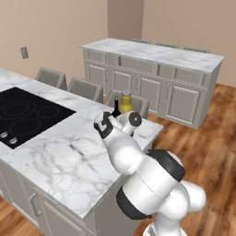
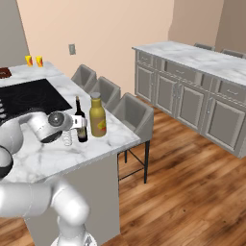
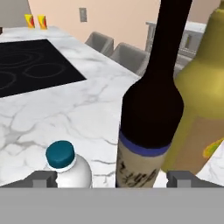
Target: Place the drinks on the dining counter in a tight cluster.
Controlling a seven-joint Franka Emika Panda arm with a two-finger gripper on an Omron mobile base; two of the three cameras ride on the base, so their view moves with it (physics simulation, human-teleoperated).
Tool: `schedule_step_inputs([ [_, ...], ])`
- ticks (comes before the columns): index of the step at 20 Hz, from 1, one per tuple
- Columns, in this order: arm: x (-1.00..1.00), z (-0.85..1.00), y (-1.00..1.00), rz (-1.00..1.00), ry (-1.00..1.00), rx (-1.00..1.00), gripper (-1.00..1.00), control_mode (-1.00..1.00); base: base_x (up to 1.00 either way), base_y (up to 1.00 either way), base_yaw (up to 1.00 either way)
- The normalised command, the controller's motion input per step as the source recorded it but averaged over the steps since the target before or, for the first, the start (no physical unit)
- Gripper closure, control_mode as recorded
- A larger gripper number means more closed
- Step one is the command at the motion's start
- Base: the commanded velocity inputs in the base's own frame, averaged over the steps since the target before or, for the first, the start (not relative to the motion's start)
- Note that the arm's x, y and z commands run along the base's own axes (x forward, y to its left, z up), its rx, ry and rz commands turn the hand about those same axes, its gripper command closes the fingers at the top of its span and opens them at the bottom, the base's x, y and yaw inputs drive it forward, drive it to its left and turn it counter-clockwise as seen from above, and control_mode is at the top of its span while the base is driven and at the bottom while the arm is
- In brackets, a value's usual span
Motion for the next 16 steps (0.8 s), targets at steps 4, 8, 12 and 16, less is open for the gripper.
schedule_step_inputs([
  [4,-0.07,0.63,0.0,0.02,0.05,0.0,-1.0,-1.0,0.0,0.0,0.0],
  [8,-0.33,0.33,0.0,0.12,0.01,0.01,-1.0,-1.0,0.0,0.0,0.0],
  [12,-0.84,0.42,-0.06,0.2,0.03,0.03,-1.0,-1.0,0.0,0.0,0.0],
  [16,-0.75,0.61,-0.17,0.19,0.29,0.0,-1.0,-1.0,0.0,0.0,0.0],
])
